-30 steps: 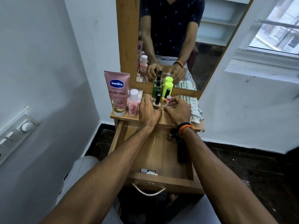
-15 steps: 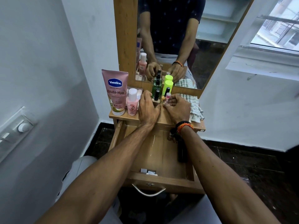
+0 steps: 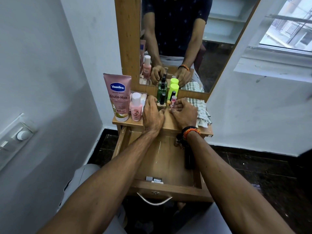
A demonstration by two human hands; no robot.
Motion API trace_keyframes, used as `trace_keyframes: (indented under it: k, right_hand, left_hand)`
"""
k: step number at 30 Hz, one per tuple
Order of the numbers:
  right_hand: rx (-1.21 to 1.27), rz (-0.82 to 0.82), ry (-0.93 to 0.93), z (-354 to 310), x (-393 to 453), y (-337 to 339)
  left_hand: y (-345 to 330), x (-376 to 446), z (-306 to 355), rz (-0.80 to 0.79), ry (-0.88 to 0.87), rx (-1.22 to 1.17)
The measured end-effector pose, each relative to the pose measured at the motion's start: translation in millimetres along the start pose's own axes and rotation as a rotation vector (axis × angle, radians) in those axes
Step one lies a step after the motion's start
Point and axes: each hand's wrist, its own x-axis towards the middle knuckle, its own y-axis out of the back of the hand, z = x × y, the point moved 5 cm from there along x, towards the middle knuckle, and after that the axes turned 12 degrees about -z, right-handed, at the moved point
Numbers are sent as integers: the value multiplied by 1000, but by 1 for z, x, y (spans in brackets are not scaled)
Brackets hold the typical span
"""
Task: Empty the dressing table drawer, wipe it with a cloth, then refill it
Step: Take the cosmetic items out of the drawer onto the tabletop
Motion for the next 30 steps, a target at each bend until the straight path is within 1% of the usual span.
trace_keyframes:
  k: [11, 20, 25, 27, 30]
  right_hand:
    - [12, -19, -22, 1, 0, -2]
    - [5, 15, -8, -3, -8, 6]
    - [23, 102, -10, -3, -26, 23]
    - [52, 140, -23, 0, -36, 32]
    - [49, 176, -25, 5, -56, 45]
  left_hand:
    - [1, -3, 2, 1, 12, -10]
    - [5, -10, 6, 19, 35, 19]
    - [8, -24, 8, 59, -24, 85]
    - [6, -31, 9, 37, -53, 100]
    - [2, -43, 13, -14, -143, 98]
